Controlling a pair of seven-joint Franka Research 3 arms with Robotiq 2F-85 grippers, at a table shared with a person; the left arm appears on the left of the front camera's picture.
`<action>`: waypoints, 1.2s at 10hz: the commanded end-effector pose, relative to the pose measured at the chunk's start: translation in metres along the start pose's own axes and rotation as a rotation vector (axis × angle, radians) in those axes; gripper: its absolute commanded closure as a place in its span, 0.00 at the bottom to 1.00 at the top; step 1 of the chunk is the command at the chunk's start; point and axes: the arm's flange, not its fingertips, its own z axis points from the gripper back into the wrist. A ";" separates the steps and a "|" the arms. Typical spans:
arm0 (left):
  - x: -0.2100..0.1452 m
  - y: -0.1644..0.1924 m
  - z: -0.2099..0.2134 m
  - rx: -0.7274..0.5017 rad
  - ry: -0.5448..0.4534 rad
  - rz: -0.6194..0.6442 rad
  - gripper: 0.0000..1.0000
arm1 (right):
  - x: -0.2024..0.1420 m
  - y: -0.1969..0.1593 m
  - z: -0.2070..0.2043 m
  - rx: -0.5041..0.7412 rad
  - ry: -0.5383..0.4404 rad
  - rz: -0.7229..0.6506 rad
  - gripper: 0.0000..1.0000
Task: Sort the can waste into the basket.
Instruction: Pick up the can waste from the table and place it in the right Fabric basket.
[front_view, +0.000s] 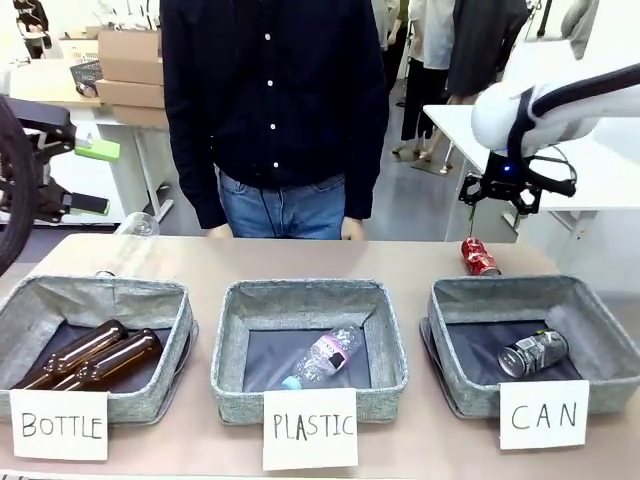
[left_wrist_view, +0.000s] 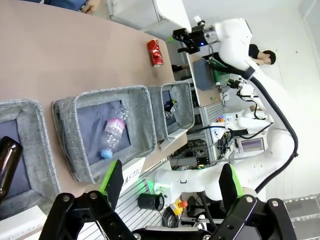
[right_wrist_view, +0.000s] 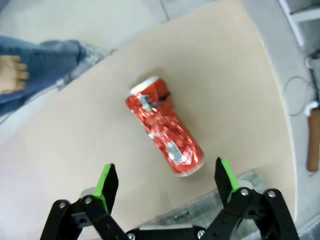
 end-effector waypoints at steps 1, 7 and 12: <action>0.001 -0.002 0.000 -0.019 -0.008 -0.005 0.00 | 0.012 0.000 -0.032 0.057 0.015 0.023 0.00; 0.001 -0.002 0.000 -0.019 -0.008 -0.005 0.00 | 0.013 -0.002 -0.064 0.050 0.038 -0.006 0.00; 0.001 -0.002 0.000 -0.019 -0.008 -0.005 0.00 | 0.014 0.013 -0.093 0.039 0.058 0.042 0.00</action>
